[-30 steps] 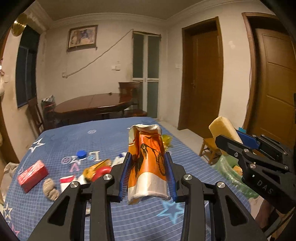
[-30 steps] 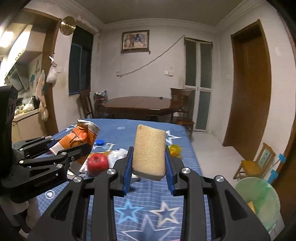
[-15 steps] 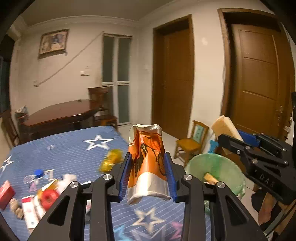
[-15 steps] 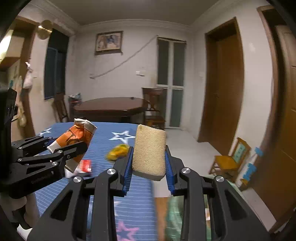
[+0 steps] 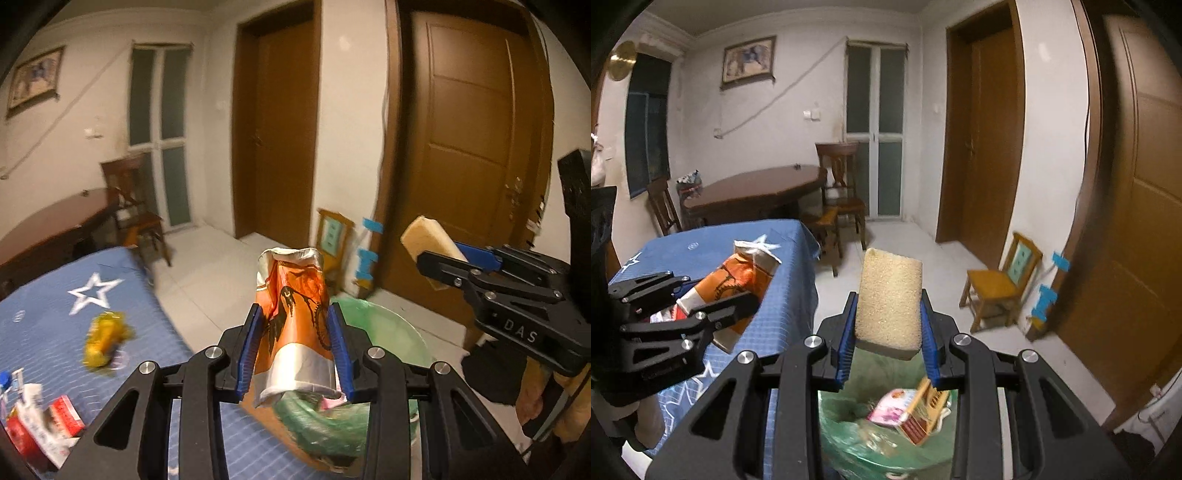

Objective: Collect trash
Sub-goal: 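Carry the wrapper and sponge in both tools over the green bin, then open both tools to drop the wrapper and sponge into the bin, then swing both open tools back over the table toward the remaining trash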

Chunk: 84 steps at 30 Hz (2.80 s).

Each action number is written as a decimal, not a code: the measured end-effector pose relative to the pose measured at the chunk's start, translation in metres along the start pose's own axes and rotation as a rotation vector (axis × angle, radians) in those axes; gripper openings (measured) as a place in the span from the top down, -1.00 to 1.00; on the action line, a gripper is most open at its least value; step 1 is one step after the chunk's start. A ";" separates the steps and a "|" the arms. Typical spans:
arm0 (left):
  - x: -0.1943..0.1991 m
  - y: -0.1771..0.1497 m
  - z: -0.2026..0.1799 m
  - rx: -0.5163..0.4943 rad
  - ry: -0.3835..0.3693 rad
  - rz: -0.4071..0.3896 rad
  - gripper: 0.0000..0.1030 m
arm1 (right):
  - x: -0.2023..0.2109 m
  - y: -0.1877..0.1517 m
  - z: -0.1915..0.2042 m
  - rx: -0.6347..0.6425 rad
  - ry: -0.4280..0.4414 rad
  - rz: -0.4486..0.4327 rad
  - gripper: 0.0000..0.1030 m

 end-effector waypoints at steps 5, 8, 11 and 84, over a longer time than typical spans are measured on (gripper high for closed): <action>-0.056 0.001 0.003 0.045 -0.083 0.108 0.26 | -0.038 -0.010 -0.024 -0.022 0.036 0.152 0.43; -0.085 -0.004 0.011 0.074 -0.113 0.168 0.26 | -0.067 -0.023 -0.033 -0.023 0.054 0.256 0.43; -0.116 -0.010 0.020 0.098 -0.124 0.222 0.26 | -0.091 -0.035 -0.040 -0.032 0.076 0.343 0.43; 0.179 -0.168 0.229 0.410 0.316 0.130 -0.14 | -0.019 -0.085 0.086 -0.001 0.406 0.203 -0.39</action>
Point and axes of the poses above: each gripper's, at about its wrist camera, not at the fingertips, and x roughly against the way its jaws point, z to its left, y to its top, the point moved 2 cm from there along -x, roughly the way its jaws point, and after that the axes turned 13 degrees about -y, right-handed, at the moved point
